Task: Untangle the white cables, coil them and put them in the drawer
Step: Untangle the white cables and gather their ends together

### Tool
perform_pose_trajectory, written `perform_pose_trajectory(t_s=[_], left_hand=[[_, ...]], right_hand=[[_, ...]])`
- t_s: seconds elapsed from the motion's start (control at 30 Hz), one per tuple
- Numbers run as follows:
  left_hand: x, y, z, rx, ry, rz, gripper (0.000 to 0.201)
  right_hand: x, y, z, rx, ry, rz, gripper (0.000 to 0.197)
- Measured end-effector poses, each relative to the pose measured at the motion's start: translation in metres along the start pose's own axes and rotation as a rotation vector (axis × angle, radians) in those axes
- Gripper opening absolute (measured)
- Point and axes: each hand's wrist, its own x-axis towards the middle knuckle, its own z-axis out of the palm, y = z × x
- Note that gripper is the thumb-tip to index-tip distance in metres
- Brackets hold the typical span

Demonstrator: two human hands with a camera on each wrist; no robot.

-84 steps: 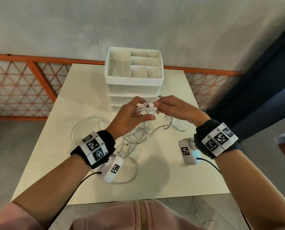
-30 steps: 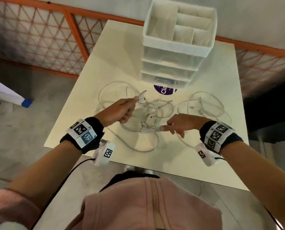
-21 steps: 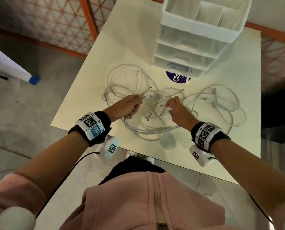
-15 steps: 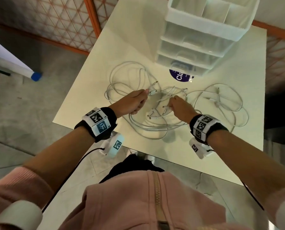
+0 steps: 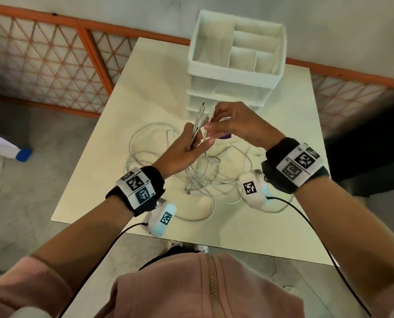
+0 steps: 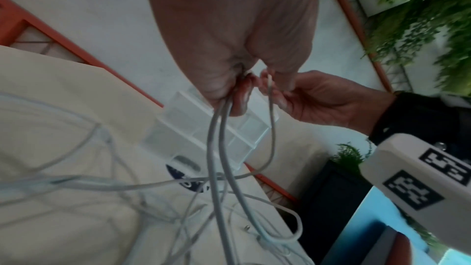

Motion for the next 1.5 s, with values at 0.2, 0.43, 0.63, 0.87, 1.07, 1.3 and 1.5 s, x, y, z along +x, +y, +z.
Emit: perform_pose_trajectory(t_s=[0.2, 0.43, 0.63, 0.87, 1.07, 1.3, 1.5], left_hand=[[0.017, 0.023, 0.005, -0.136, 0.065, 0.012, 0.029], [0.017, 0.039, -0.014, -0.222, 0.144, 0.108, 0.038], [0.002, 0.038, -0.013, -0.380, 0.120, 0.141, 0.039], [-0.001, 0.041, -0.037, -0.420, 0.275, 0.180, 0.040], [0.000, 0.033, -0.026, -0.041, 0.311, 0.154, 0.026], [-0.004, 0.045, -0.030, -0.044, 0.491, 0.268, 0.019], [0.002, 0.020, -0.060, 0.086, 0.667, 0.152, 0.023]], right_hand=[[-0.003, -0.010, -0.002, -0.023, 0.283, -0.025, 0.031], [-0.014, 0.028, 0.011, -0.358, -0.120, 0.157, 0.071], [-0.003, 0.021, -0.032, -0.716, -0.104, 0.092, 0.040], [0.002, 0.023, -0.056, -0.943, -0.095, -0.044, 0.019], [-0.003, -0.057, -0.043, -0.526, 0.071, -0.242, 0.017], [-0.008, -0.056, -0.044, -0.533, 0.102, -0.261, 0.020], [-0.023, 0.046, -0.081, -0.788, 0.040, 0.079, 0.025]])
